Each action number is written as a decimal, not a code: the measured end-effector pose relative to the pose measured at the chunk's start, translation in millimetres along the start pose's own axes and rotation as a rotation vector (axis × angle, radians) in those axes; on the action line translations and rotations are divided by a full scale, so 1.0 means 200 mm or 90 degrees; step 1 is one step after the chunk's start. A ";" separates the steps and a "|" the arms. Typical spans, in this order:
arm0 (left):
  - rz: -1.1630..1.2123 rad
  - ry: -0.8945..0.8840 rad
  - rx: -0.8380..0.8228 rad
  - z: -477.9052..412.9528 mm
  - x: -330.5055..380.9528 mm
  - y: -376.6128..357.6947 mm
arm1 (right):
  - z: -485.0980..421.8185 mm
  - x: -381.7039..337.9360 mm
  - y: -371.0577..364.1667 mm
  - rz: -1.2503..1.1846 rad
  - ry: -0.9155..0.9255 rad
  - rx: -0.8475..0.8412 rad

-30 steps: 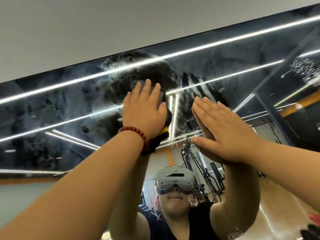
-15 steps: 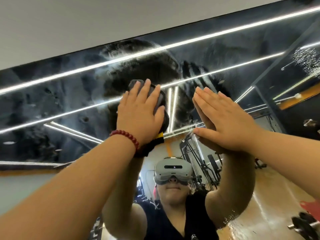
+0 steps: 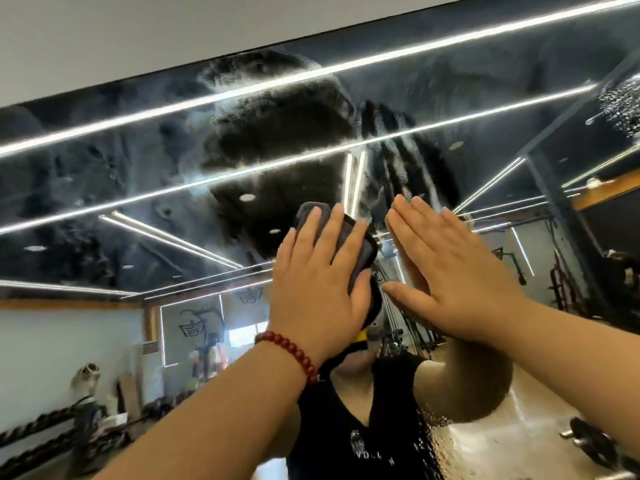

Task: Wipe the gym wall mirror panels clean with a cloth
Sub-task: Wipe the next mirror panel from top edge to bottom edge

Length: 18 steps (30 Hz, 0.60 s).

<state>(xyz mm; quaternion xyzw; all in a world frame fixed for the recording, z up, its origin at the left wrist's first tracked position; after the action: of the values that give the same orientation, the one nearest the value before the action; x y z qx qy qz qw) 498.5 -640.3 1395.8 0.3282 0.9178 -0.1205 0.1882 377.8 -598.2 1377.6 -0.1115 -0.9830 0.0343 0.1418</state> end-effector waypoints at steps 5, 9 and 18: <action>-0.015 -0.155 -0.079 0.03 -0.02 -0.02 | 0.06 0.00 -0.01 -0.006 0.018 -0.033; -0.075 0.146 -0.057 -0.14 -0.34 0.02 | 0.11 -0.01 0.00 -0.002 0.031 -0.027; 0.003 -0.113 -0.109 0.16 0.17 -0.02 | 0.19 -0.04 0.03 -0.039 0.042 -0.033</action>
<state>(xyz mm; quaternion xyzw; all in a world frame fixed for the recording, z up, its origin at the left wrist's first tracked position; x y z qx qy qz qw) 480.5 -636.0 1352.5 0.3008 0.9039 -0.0695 0.2962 374.4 -595.3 1337.8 -0.0863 -0.9813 0.0009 0.1722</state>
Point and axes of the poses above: each hand's wrist, its own z-axis away from the middle knuckle, its own y-axis out of the back of the hand, x = y × z, the point moved 10 cm from there along -z, towards the middle knuckle, and after that the axes turned 15 degrees about x, right-handed, at the moved point
